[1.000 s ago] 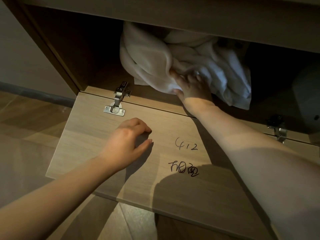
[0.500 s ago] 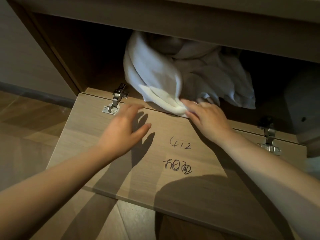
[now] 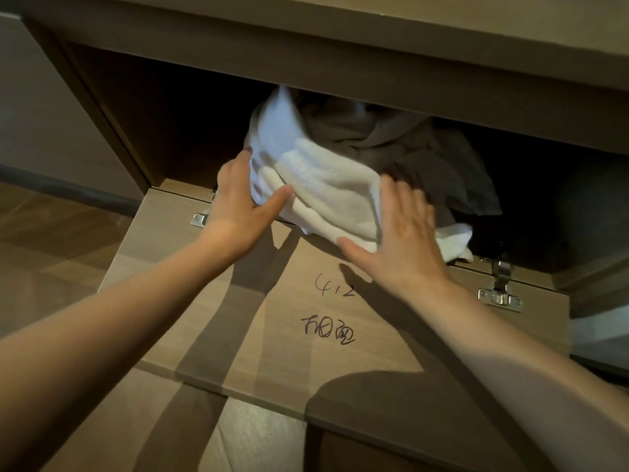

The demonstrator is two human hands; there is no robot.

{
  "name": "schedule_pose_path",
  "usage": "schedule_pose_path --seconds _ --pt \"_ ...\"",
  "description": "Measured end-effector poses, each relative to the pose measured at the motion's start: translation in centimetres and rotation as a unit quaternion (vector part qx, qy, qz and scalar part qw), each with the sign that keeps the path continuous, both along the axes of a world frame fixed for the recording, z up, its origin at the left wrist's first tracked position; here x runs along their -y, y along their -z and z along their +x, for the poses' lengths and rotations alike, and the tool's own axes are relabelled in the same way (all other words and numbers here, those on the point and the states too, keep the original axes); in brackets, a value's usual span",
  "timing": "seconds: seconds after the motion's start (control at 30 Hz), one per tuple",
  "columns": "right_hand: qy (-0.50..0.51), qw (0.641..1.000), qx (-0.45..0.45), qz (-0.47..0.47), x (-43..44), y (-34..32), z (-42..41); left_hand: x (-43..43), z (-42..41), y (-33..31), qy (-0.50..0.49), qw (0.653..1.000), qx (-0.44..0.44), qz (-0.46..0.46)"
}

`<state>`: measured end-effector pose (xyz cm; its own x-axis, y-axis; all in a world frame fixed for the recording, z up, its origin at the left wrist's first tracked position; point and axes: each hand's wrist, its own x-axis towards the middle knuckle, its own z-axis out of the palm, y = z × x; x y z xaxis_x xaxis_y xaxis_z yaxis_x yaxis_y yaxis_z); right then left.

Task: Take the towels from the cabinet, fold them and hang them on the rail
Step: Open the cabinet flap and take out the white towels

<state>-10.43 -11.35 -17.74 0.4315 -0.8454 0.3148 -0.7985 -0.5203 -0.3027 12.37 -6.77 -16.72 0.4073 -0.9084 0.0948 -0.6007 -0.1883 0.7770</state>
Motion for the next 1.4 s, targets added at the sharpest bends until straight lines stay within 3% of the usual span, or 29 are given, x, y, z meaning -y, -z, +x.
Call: schedule_pose_path --seconds 0.2,0.3,0.47,0.63,0.83,1.03,1.17,1.27,1.4 --pt "-0.024 0.998 0.025 0.049 2.4 -0.8 4.2 -0.5 -0.2 -0.2 0.01 1.0 0.014 0.018" --pt "-0.037 0.999 0.024 0.014 3.1 -0.4 3.3 -1.1 -0.8 -0.2 0.011 0.999 -0.03 0.018" --pt "-0.104 0.99 0.058 0.071 2.6 -1.0 1.3 -1.3 -1.8 -1.0 -0.016 0.997 -0.076 0.023" --pt "-0.145 0.983 0.036 0.104 0.9 -2.2 -1.8 -1.4 -2.0 -1.4 -0.032 0.996 -0.063 0.055" --pt "-0.161 0.98 -0.008 0.116 -2.7 -1.5 -7.4 -1.9 -3.4 -1.3 -0.026 0.988 -0.113 0.101" --pt "-0.153 0.978 -0.024 0.137 -6.3 -0.5 -12.4 -2.0 -5.5 -2.5 0.043 0.98 -0.119 0.154" --pt "-0.15 0.972 -0.037 0.175 -7.1 -0.7 -13.1 -1.7 -7.4 -2.6 0.012 0.971 -0.155 0.181" --pt "-0.115 0.979 0.028 0.166 -6.9 -2.6 -12.9 -1.2 -7.7 -2.7 -0.007 0.966 -0.183 0.184" --pt "-0.002 0.987 0.145 0.066 -5.8 -5.0 -11.4 -1.1 -8.0 -2.5 -0.017 0.963 -0.189 0.189"
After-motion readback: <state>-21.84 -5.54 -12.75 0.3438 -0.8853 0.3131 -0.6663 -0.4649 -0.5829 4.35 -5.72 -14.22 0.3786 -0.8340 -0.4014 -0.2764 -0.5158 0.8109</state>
